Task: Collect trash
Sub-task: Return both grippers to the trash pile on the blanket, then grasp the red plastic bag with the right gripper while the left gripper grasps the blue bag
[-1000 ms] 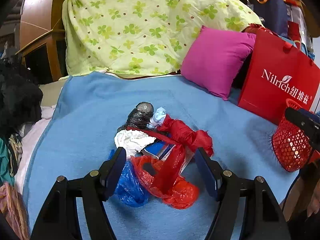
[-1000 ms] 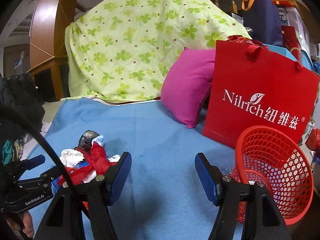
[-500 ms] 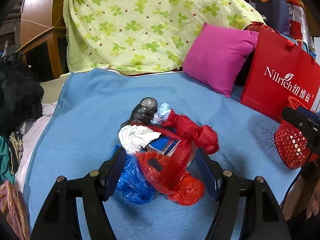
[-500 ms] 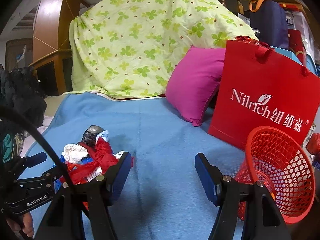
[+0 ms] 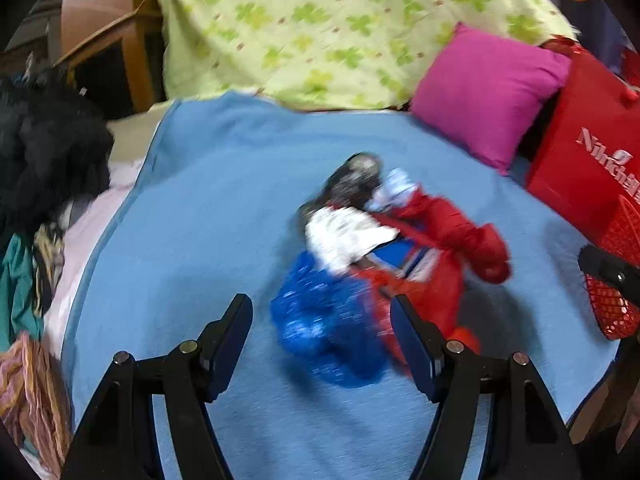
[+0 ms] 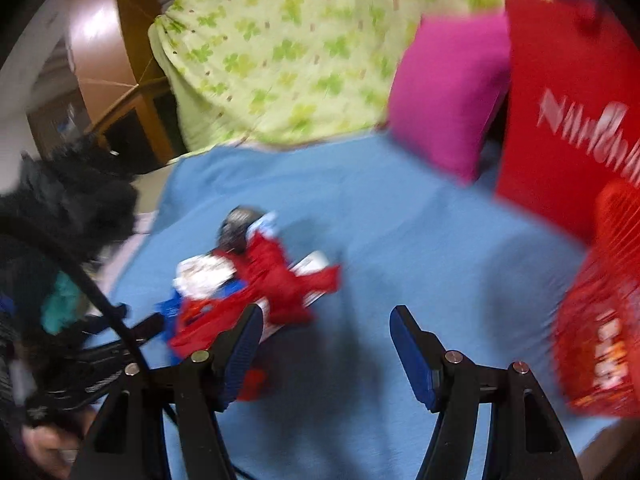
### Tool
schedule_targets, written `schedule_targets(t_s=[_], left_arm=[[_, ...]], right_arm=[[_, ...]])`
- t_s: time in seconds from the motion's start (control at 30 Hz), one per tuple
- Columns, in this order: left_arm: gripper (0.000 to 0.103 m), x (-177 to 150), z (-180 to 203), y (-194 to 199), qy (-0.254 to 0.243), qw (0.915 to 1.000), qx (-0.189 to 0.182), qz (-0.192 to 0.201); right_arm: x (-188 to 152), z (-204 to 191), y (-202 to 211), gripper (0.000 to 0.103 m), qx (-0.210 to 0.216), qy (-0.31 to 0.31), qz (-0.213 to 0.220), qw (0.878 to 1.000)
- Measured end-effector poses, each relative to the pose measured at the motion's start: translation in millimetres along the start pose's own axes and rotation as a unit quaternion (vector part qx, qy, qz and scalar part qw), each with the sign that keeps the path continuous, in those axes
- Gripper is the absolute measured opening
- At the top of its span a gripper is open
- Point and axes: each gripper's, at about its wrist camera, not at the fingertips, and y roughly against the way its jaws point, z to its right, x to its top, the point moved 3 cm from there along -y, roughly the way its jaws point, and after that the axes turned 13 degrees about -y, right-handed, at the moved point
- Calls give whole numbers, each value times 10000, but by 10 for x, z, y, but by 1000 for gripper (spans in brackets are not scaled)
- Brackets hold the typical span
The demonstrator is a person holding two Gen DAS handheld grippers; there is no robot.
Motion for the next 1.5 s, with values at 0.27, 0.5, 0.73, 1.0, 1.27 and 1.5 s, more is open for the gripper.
schedule_targets(t_s=[0.27,0.5,0.73,1.0,1.27,1.5], left_arm=[[72,-93,-444,-58,679,9973,-34,-269],[72,-162,-575,-61,976,9945,-225,-309],[72,-161,-623,-34,1082,9933,-281,-282],[72,-171,-602,-89,1047,9933,-331,-352],[72,-137,-323,-148,653,9957,-560,-352],[72,-76,4,-240,264,9961,-769,-352]], right_arm=[[-272,-130,-484,70,1042,-518,-1385,9835],[-443,-413,-795,70,1024,-210,-1738,9792],[-615,-610,-1060,70,742,326,-1916,9781],[-672,-582,-1155,47,656,492,-1933,9777],[-470,-239,-831,47,652,163,-1543,9857],[-277,141,-631,47,522,-318,-1307,9895]])
